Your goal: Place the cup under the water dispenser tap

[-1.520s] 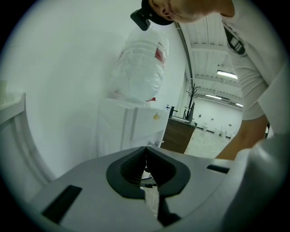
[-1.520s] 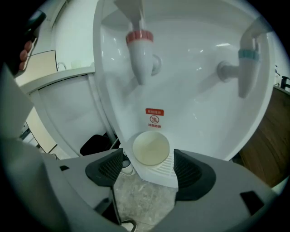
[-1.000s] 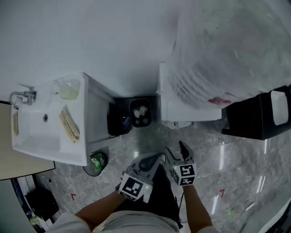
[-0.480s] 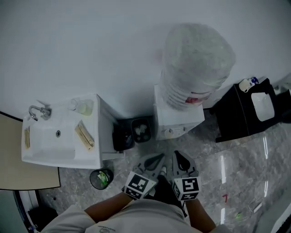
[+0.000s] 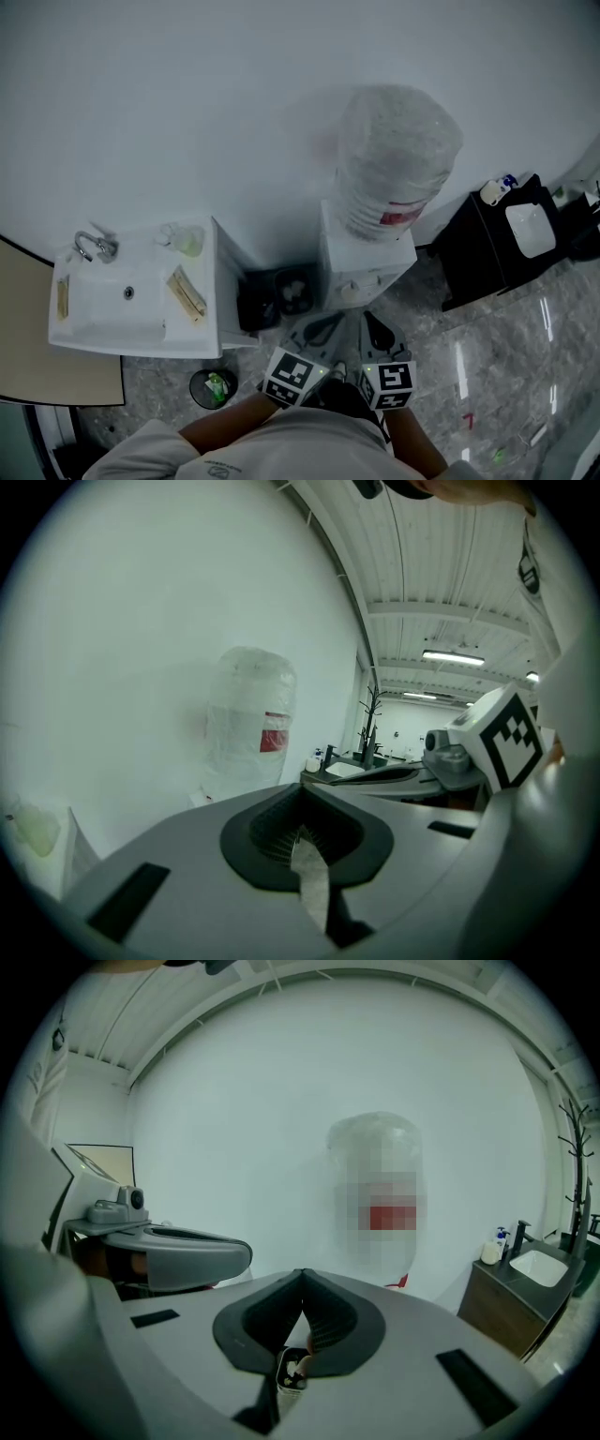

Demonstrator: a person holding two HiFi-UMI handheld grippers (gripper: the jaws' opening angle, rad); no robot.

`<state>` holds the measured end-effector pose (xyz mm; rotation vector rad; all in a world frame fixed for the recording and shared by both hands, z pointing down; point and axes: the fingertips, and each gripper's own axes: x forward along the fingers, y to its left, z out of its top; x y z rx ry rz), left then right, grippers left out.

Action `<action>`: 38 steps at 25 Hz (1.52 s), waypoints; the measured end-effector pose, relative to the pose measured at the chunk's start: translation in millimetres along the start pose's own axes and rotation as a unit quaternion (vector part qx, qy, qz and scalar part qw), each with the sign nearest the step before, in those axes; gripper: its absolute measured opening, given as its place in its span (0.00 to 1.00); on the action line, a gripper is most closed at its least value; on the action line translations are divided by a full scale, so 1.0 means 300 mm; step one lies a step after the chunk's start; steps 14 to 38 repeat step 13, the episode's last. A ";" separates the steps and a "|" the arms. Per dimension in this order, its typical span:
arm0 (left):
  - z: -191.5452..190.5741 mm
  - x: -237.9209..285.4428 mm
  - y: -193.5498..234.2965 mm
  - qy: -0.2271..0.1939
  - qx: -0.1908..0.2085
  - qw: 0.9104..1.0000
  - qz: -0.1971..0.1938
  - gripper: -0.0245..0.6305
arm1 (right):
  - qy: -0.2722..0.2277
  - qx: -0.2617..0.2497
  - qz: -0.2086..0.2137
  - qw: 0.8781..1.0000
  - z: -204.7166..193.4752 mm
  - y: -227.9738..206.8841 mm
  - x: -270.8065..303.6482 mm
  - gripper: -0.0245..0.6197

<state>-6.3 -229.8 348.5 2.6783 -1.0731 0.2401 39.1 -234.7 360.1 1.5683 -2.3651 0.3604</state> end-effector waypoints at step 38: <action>-0.024 -0.020 -0.005 0.000 -0.001 1.000 0.002 0.04 | 0.004 -0.004 -0.003 1.000 -0.025 0.005 0.000 0.06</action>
